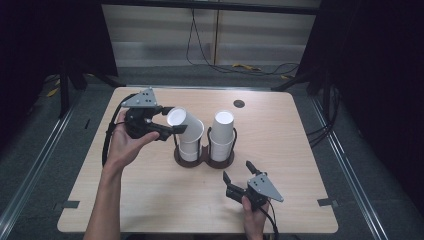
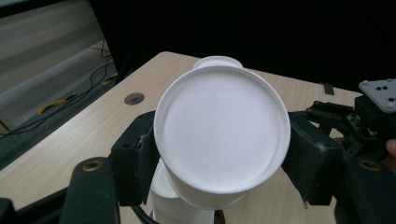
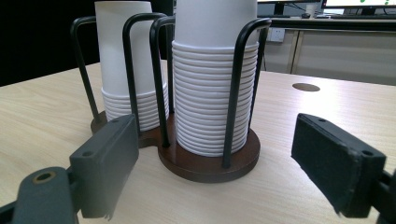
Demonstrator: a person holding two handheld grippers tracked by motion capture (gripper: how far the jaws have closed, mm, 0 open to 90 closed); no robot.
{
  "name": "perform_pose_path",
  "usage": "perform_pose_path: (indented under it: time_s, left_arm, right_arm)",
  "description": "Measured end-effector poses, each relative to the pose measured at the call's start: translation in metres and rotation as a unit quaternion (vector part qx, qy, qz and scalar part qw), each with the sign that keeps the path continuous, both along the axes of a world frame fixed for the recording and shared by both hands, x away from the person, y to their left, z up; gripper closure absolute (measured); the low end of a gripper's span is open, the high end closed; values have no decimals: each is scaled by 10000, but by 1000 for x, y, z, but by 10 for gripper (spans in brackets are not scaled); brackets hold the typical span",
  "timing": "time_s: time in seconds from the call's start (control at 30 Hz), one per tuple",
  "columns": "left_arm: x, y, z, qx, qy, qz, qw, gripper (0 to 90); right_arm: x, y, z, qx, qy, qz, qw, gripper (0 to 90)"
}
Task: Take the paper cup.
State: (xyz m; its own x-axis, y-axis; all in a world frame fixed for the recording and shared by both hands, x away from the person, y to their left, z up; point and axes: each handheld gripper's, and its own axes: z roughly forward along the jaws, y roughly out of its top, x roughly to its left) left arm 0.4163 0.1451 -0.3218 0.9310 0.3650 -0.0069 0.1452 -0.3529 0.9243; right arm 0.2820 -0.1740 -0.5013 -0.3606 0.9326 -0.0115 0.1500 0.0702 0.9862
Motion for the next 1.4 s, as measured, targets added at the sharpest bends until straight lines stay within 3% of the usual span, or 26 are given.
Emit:
perform_pose_path:
  time_s: [0.33,0.57,0.63,0.7,0.83,1.0,1.07,1.27,1.4]
  left_arm:
    - [-4,-1,-15,-209,82,-21,9997,336]
    - [-11,-1,-19,-214,108,-122,9996,336]
    - [-14,-2,-19,-162,-1,-127,9998,336]
    - [-15,-2,-22,-287,91,-300,9991,337]
    - [-17,-4,-29,-258,133,-334,9990,338]
    - [-21,-4,-36,-369,179,-418,9983,336]
    - [-27,-4,-40,-555,219,-491,9970,336]
    - [-33,-4,-49,-625,270,-579,9960,336]
    - [-33,-4,-60,-659,440,-695,9944,337]
  right_arm:
    - [0,0,0,5,4,6,10000,141]
    - [0,-1,0,68,30,34,10000,134]
    - [1,-2,0,93,80,111,9999,133]
    - [2,-1,0,105,126,224,9996,132]
    - [1,2,0,127,162,548,9983,129]
    - [0,5,1,127,192,704,9973,129]
    - [-1,7,1,132,159,938,9954,127]
    - [-3,15,5,91,107,1350,9907,127]
    - [-4,20,7,122,76,1580,9873,127]
